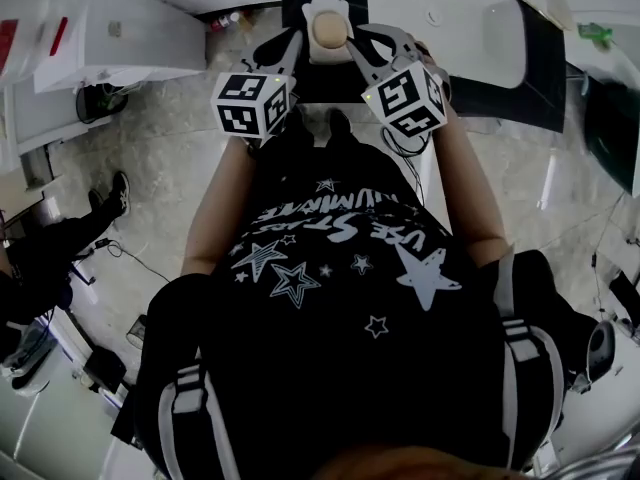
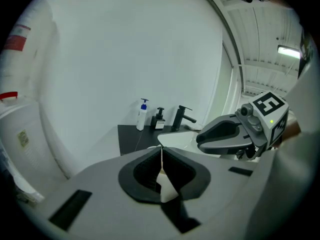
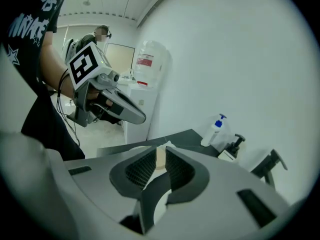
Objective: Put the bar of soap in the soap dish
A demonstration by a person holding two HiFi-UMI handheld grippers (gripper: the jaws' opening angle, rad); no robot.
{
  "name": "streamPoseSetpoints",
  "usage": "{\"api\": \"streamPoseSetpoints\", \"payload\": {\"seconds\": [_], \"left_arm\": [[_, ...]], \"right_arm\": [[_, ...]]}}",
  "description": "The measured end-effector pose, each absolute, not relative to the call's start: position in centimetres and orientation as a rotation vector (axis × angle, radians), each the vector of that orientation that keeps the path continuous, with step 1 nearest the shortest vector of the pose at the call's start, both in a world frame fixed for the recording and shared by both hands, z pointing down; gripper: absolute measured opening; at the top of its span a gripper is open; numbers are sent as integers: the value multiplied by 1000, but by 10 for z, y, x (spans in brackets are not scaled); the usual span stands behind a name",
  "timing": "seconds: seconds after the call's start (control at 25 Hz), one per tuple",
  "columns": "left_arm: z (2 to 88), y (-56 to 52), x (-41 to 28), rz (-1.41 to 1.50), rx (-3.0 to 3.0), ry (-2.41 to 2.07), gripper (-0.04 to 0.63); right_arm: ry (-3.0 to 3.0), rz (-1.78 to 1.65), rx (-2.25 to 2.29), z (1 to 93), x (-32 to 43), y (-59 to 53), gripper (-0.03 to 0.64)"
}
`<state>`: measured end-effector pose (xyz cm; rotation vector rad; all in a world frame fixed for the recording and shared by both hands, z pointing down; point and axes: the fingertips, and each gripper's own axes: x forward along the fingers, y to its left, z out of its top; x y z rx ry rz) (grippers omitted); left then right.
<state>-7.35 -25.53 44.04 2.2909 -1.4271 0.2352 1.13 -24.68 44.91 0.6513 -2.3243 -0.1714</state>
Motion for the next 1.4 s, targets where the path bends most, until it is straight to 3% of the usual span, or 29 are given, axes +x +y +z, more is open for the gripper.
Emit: {"api": "streamPoseSetpoints", "payload": {"seconds": [0.32, 1.4], "left_arm": [[433, -234, -60, 238, 2238, -1521, 17], [392, -32, -82, 23, 2407, -1429, 17]], "right_arm": [[-2437, -176, 609, 441, 15, -237, 8], [-2535, -232, 793, 391, -23, -17, 6]]}}
